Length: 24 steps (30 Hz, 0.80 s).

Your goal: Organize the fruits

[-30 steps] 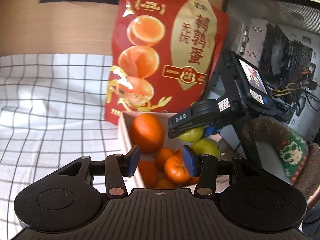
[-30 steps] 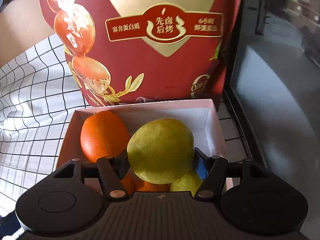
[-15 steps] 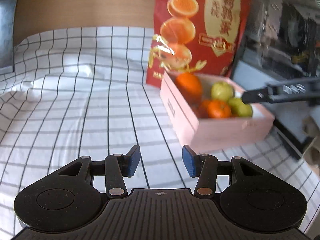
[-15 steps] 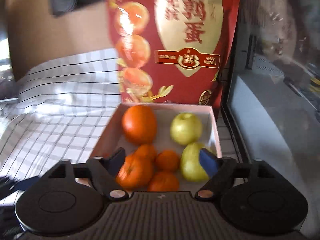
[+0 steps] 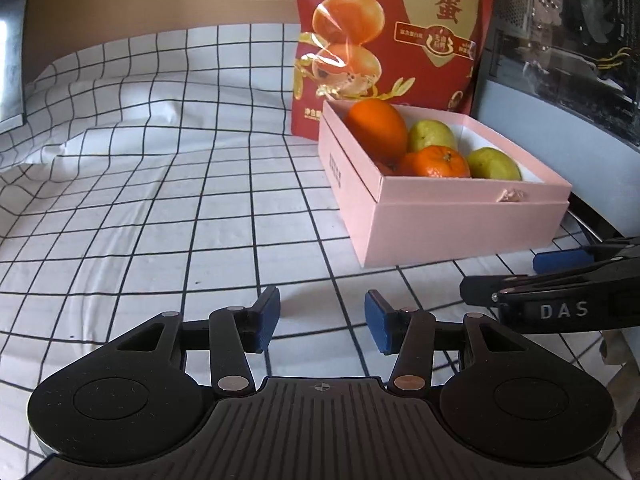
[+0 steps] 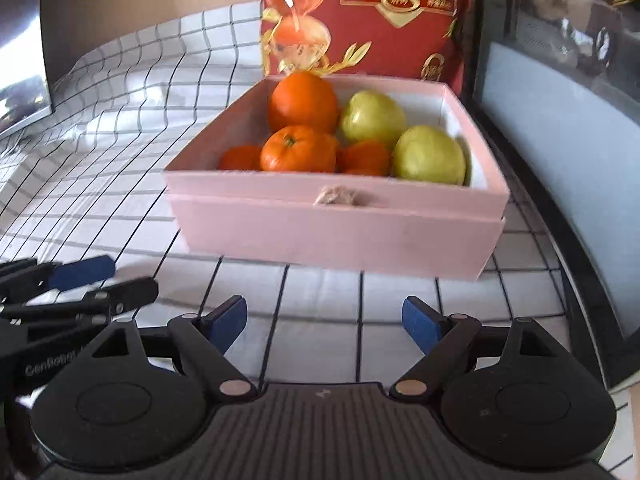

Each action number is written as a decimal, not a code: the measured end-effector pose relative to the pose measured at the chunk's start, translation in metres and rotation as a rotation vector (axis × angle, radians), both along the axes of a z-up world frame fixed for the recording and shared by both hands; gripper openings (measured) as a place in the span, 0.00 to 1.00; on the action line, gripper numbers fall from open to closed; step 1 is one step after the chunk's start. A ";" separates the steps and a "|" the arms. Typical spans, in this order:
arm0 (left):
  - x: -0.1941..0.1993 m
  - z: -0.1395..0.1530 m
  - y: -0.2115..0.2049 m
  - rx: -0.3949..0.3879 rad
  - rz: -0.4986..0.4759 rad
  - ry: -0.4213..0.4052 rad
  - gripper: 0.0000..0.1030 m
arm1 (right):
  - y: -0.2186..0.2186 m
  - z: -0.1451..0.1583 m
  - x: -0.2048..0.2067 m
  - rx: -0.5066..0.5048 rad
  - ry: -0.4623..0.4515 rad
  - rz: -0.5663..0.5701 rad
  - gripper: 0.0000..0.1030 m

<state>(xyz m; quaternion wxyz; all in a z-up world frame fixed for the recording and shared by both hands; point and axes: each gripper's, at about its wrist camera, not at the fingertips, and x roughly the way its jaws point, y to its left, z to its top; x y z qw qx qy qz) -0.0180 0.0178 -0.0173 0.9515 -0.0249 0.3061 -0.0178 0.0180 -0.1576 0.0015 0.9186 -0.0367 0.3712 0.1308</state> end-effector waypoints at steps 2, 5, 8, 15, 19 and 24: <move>0.002 0.000 -0.004 0.013 0.008 0.001 0.50 | 0.000 -0.002 0.005 -0.001 -0.007 -0.011 0.85; 0.005 0.000 -0.007 0.032 0.010 0.005 0.51 | -0.001 -0.007 0.006 -0.036 -0.032 -0.043 0.96; 0.007 0.000 -0.007 0.034 0.008 0.006 0.53 | -0.006 -0.009 0.012 -0.033 -0.013 -0.098 1.00; 0.012 0.000 -0.010 0.051 0.012 0.009 0.54 | -0.006 -0.017 0.001 -0.022 -0.081 -0.132 1.00; 0.013 -0.001 -0.009 0.050 0.010 0.008 0.54 | -0.007 -0.016 0.002 -0.020 -0.081 -0.132 1.00; 0.013 -0.001 -0.008 0.056 0.009 0.008 0.54 | -0.007 -0.016 0.001 -0.022 -0.081 -0.131 1.00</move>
